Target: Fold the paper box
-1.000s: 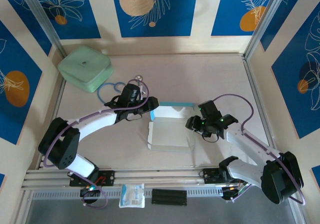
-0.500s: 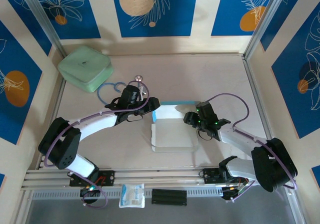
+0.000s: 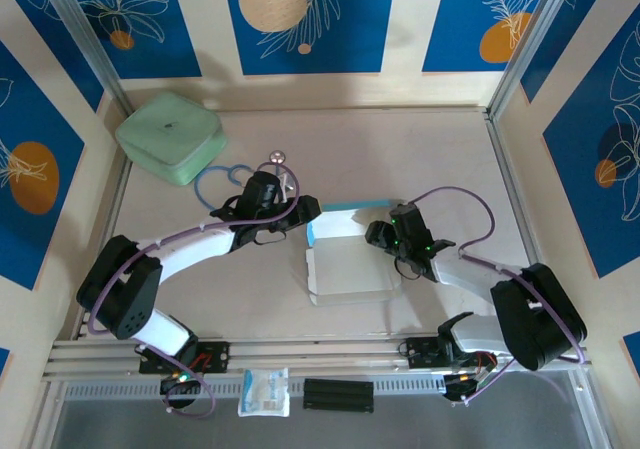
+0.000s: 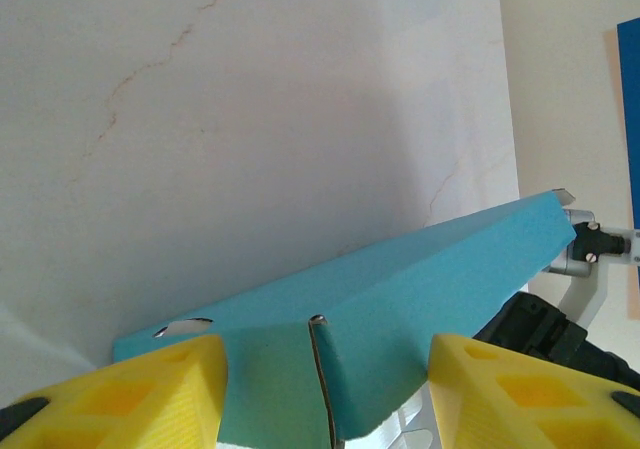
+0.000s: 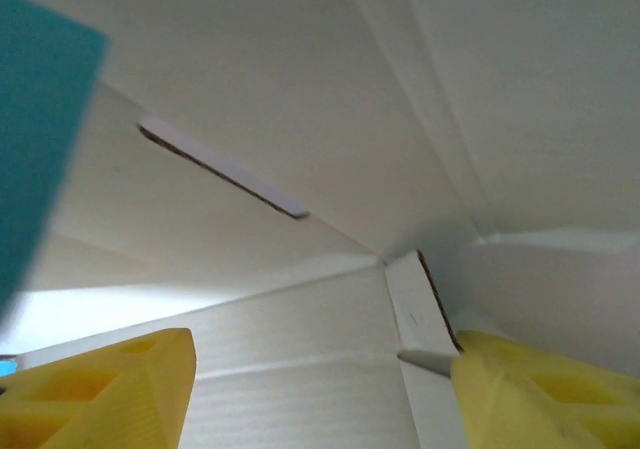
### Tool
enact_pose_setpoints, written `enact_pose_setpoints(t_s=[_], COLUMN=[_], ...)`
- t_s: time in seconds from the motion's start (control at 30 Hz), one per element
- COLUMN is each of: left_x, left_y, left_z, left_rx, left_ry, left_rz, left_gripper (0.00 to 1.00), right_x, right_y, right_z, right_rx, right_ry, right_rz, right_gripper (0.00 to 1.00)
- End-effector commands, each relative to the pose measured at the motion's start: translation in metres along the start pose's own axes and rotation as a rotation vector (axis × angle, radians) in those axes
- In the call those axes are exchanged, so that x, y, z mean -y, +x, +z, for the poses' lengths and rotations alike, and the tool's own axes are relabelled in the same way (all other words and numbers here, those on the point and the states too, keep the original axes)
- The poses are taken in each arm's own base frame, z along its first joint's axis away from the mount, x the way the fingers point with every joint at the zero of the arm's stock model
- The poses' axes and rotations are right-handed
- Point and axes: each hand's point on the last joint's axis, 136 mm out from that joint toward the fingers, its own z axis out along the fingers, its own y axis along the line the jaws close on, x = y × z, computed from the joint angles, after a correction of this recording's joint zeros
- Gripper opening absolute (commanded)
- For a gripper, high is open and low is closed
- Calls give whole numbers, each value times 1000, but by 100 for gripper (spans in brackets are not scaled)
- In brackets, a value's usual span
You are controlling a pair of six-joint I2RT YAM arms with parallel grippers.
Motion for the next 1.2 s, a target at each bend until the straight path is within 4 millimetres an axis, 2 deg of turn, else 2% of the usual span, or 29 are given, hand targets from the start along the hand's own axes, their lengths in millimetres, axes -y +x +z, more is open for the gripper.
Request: enact_pose_setpoints(t_s=[0.0,0.1,0.3,0.47,0.6,0.73,0.9,1.07,1.17], left_x=[4,2,0,-1,-1,0,8,22,35], left_y=[1,2,2,2,0,-9,-23,-39,-46], left_z=[1,2,3,6,3,-7,-25,-51,-65], left_rx=[-7,-9,-9,-12,-2,38,92,162,172], left_ry=[7,1,-6,-11,-17,-52,-97,-129,-138], left_rz=[29,32,29,29,41,102,217,349,471], left_gripper=[55,55,55,55,56,56,61,67,69], right_x=[-15,-20,-36,-36,-36,-41,-39,-29,-16], right_y=[-16,-17,-2,17,17,8,8,-1,-19], right_z=[6,12,16,26,23,4,-25,-66,-88], right_rx=[63,59,22,-30,-24,15,47,105,148], right_ry=[-53,-76,-134,-124,-106,-105,-99,-95,-86], right_rz=[-67,-85,-125,-145,-159,-192,-226,-232,-221], right_gripper=[66,60,45,42,41,44,52,60,65])
